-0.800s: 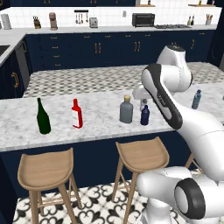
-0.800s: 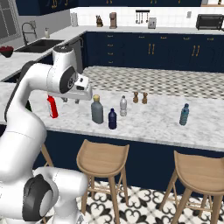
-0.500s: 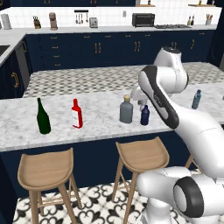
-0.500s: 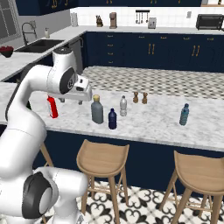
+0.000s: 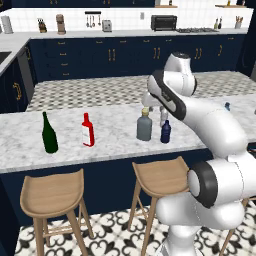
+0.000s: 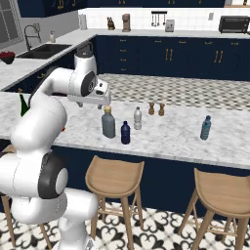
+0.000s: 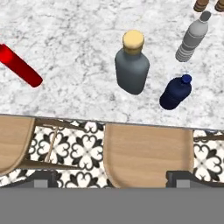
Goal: Move the plastic bottles in the middle to the plastics group, and the glass bottles in the middle to the glass group.
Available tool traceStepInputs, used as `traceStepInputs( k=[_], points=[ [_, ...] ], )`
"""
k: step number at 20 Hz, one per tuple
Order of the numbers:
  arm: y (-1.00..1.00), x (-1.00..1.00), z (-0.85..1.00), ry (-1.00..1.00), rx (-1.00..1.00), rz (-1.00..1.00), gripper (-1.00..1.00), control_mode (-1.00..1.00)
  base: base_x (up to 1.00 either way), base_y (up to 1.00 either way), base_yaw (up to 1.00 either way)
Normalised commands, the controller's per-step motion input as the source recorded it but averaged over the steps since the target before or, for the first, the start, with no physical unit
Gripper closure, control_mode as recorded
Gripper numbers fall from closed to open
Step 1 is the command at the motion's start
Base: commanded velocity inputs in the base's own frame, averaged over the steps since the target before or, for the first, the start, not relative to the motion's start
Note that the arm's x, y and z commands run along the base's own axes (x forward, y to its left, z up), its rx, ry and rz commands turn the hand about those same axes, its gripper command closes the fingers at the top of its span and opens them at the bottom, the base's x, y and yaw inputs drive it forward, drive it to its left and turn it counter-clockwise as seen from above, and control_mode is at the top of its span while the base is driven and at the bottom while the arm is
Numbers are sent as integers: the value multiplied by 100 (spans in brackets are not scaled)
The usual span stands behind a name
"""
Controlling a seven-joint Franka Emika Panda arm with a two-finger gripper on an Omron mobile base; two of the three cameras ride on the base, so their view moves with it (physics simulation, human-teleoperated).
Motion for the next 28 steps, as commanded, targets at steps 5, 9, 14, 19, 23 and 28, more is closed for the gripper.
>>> traceStepInputs(
  k=[5,9,14,19,23,28],
  points=[
    [0,74,-32,5,-4,0,-100,-100,0,0,0],
    [0,26,-31,-2,-3,0,-100,-100,0,0,0],
    [6,49,-24,-6,0,0,-100,-100,0,0,0],
    [16,15,-38,-1,0,0,-100,-100,0,0,0],
    [6,20,-13,0,0,0,-100,-100,0,0,0],
    [-10,24,-1,0,0,0,-100,-100,0,0,0]
  ],
)
